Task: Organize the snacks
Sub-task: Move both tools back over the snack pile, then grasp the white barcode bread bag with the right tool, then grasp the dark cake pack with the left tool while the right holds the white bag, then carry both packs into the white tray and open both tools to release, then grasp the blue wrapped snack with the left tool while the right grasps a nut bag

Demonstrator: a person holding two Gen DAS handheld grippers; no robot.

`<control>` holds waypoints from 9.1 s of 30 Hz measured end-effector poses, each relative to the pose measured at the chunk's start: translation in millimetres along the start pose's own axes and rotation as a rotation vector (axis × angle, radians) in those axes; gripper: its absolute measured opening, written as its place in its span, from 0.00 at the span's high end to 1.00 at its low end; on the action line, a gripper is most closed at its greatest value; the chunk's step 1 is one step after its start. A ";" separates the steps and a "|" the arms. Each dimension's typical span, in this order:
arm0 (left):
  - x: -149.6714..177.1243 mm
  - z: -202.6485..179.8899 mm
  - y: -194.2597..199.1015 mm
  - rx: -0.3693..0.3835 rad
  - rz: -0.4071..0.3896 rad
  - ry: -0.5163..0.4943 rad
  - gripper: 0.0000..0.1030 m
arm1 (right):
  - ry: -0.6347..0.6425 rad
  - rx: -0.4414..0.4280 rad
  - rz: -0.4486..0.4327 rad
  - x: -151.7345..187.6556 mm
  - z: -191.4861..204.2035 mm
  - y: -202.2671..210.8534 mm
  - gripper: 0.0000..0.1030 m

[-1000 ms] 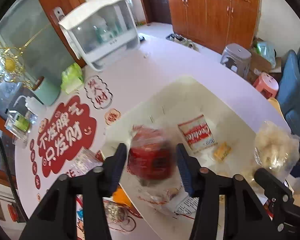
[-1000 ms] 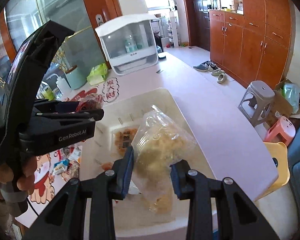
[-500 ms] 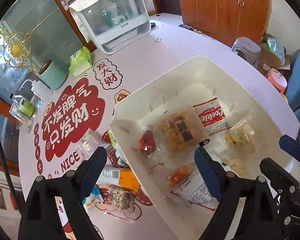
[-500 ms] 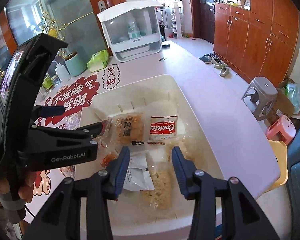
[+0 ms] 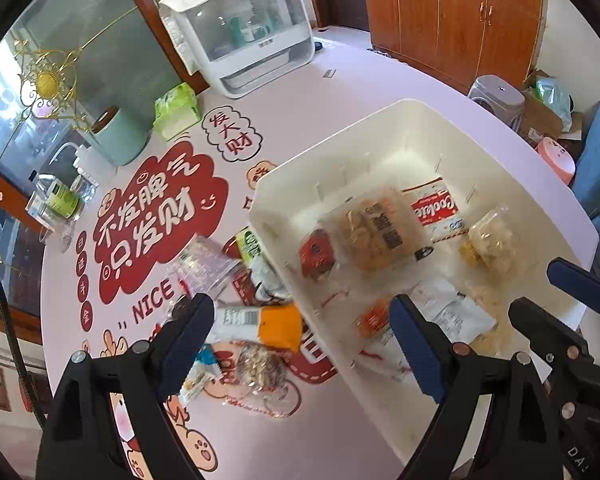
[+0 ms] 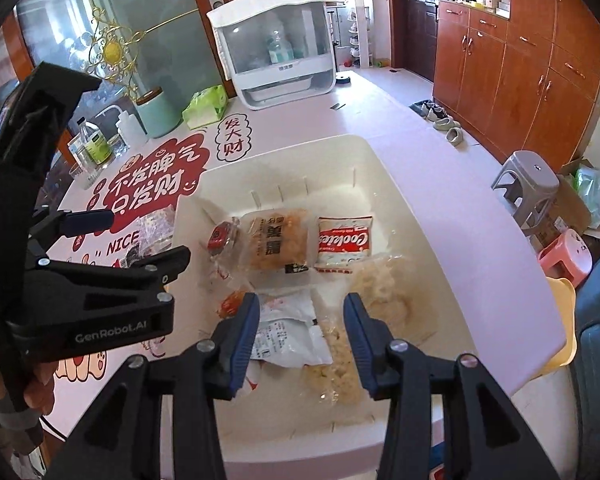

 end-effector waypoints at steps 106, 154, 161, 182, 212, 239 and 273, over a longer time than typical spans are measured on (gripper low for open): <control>-2.0 189.7 -173.2 0.236 0.193 -0.034 0.76 | -0.071 -0.465 0.143 -159.6 135.0 -163.3 0.53; 18.3 172.6 -129.1 0.197 0.195 -0.369 0.29 | -0.140 -0.432 0.055 -64.3 54.3 -51.0 0.53; 19.7 170.0 -159.9 0.221 0.243 -0.443 0.32 | -0.168 -0.390 0.098 -56.0 62.9 -67.3 0.53; 6.4 179.0 -97.4 0.288 0.092 -0.229 0.59 | -0.314 -0.250 0.070 -31.4 36.1 -57.7 0.53; -35.2 -17.9 13.5 0.282 -0.074 -0.039 0.18 | -0.260 -0.060 -0.009 -10.0 -62.5 4.3 0.44; 43.7 155.4 5.9 -0.008 -0.001 0.302 0.17 | -0.090 -0.191 -0.021 -31.0 12.6 3.9 0.44; 119.4 236.9 -104.1 0.019 0.145 0.338 0.73 | -0.037 -0.181 0.135 -18.2 189.7 -83.4 0.44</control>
Point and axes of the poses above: each gripper's, at about its wrist camera, not at the fingertips, and y roughly against the way its jaws point, z to its left, x to its underside, the point moved 2 cm from there along -y, roughly the way its jaws point, and after that the axes turned 15 degrees about y, right-handed, at the moved point
